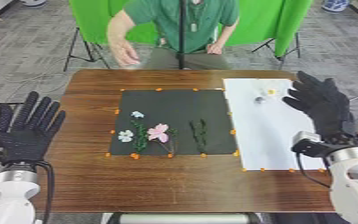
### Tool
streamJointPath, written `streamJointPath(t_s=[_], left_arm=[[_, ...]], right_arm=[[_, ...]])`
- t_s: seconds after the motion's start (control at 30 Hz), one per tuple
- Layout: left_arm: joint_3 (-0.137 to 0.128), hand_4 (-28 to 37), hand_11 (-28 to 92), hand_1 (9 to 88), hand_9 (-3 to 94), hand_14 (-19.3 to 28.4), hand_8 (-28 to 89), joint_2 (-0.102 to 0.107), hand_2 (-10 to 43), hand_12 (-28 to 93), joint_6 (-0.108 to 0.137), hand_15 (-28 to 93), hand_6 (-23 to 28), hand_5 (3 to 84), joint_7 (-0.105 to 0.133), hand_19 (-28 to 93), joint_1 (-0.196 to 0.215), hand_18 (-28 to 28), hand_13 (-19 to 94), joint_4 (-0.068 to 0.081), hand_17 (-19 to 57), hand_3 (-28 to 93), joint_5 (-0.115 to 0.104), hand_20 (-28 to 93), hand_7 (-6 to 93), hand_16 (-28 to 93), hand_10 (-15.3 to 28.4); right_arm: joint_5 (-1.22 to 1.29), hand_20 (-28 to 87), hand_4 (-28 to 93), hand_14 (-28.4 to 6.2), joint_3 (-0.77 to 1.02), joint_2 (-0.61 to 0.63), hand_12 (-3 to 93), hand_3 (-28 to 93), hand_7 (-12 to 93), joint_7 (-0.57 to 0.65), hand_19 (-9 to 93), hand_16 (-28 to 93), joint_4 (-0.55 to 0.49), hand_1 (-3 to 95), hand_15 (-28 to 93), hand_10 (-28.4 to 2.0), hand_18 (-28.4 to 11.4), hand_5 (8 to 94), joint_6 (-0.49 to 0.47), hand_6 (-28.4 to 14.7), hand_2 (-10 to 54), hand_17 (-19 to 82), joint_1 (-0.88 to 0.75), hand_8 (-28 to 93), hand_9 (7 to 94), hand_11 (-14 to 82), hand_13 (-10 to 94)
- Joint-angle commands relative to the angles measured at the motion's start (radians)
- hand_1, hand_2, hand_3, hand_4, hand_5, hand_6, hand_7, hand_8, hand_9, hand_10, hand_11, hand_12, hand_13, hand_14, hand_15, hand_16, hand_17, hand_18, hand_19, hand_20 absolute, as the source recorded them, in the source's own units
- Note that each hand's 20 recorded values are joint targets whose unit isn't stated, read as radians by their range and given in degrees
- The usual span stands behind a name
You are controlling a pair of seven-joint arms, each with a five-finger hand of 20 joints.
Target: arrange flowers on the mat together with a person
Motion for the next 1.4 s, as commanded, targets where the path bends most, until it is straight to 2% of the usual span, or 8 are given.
streamJointPath(t_s=[0.03, 0.23, 0.47, 0.63, 0.77, 0.87, 1.03, 1.4], left_arm=[[-0.003, -28.3, 14, 25.0, 32.0, 12.1, -8, -0.009, 12.3, 8, -0.005, 19, 7.4, 38.5, 0.005, 23, 0.016, 11.2, 20, -0.001, -4.7, 66, -0.002, 10, 10.0, -6, 14.3], [0.001, -28.3, 14, 25.0, 32.0, 12.1, -8, -0.009, 12.4, 8, -0.006, 18, 7.4, 38.5, 0.003, 23, 0.010, 11.1, 20, 0.002, -4.6, 66, -0.001, 10, 10.0, -6, 14.3], [-0.001, -28.3, 14, 25.3, 32.1, 12.1, -9, -0.009, 12.4, 8, -0.004, 18, 7.4, 38.5, 0.006, 23, 0.020, 10.4, 20, -0.003, -3.8, 66, 0.000, 10, 10.0, -6, 14.3], [-0.007, -28.3, 14, 25.4, 32.3, 13.3, -8, -0.006, 12.4, 8, 0.009, 22, 7.5, 38.5, -0.020, 32, 0.016, 13.1, 22, -0.002, -2.0, 66, 0.088, 14, 9.9, -6, 14.6], [-0.006, -28.3, 15, 25.0, 33.4, 13.7, -8, -0.003, 12.4, 8, 0.001, 23, 7.5, 38.4, -0.018, 34, 0.015, 13.9, 23, 0.001, -2.3, 66, 0.080, 15, 10.0, -7, 15.0], [-0.005, -28.3, 17, 25.0, 39.5, 13.8, -8, -0.004, 12.5, 9, -0.002, 23, 7.6, 38.6, -0.015, 31, 0.019, 13.4, 24, 0.000, -2.9, 66, 0.076, 13, 10.3, -7, 16.6], [-0.004, -28.3, 19, 24.8, 42.7, 13.6, -8, -0.005, 12.6, 11, -0.002, 22, 7.7, 39.1, -0.013, 28, 0.017, 12.5, 24, -0.001, -3.1, 66, 0.077, 11, 10.5, -7, 17.2], [0.000, -28.3, 17, 24.7, 38.7, 13.3, -8, -0.005, 12.4, 10, 0.003, 21, 7.9, 39.7, -0.005, 26, 0.015, 12.1, 24, -0.002, -3.3, 67, 0.068, 11, 10.5, -7, 16.0]], right_arm=[[0.010, 15, -28, -16.4, 0.003, -0.004, 17.5, 66, 7, -0.030, 27, 30, 0.004, 8.7, 5, -17.8, -18.0, 33.6, 0.014, -5.2, 4.3, 12, -0.009, -5, 30.2, 1.3, 24], [0.015, 24, -28, -16.5, 0.006, -0.002, 18.9, 66, 7, -0.033, 44, 31, 0.009, 8.7, 13, -18.9, -19.9, 30.9, 0.001, -7.1, 4.4, 15, -0.007, -4, 30.1, 1.6, 28], [0.020, 33, -28, -15.4, 0.034, -0.010, 24.0, 66, 9, -0.039, 55, 27, 0.001, 8.8, 43, -19.4, -19.5, 30.5, 0.005, -7.6, 4.4, 15, -0.034, -4, 35.2, 5.8, 32], [0.021, 34, -27, -15.3, 0.067, -0.027, 30.9, 69, 20, -0.039, 55, 25, -0.010, 8.6, 48, -18.9, -19.0, 33.2, -0.023, -6.3, 6.7, 15, -0.057, -6, 39.1, 21.9, 33], [0.022, 28, -27, -15.3, 0.091, -0.041, 32.8, 70, 34, -0.042, 48, 23, -0.004, 8.5, 40, -18.6, -18.2, 35.0, -0.085, -4.9, 7.8, 15, -0.062, -11, 39.6, 26.7, 33], [0.019, 20, -27, -15.7, 0.098, -0.047, 28.7, 70, 38, -0.039, 33, 24, -0.003, 7.8, 23, -18.9, -16.7, 37.8, -0.114, -4.6, 8.4, 16, -0.065, -12, 39.9, 17.8, 31], [0.017, 15, -26, -15.6, 0.101, -0.049, 23.4, 70, 36, -0.041, 23, 25, -0.002, 7.3, 8, -19.5, -15.4, 39.1, -0.120, -4.5, 8.7, 15, -0.066, -13, 37.5, 5.7, 28], [0.005, 15, -25, -16.3, 0.115, -0.060, 22.8, 70, 22, -0.032, 23, 29, -0.004, 8.7, 5, -19.3, -18.0, 40.0, -0.133, -5.0, 7.9, 15, -0.069, -8, 35.2, 3.0, 27]])
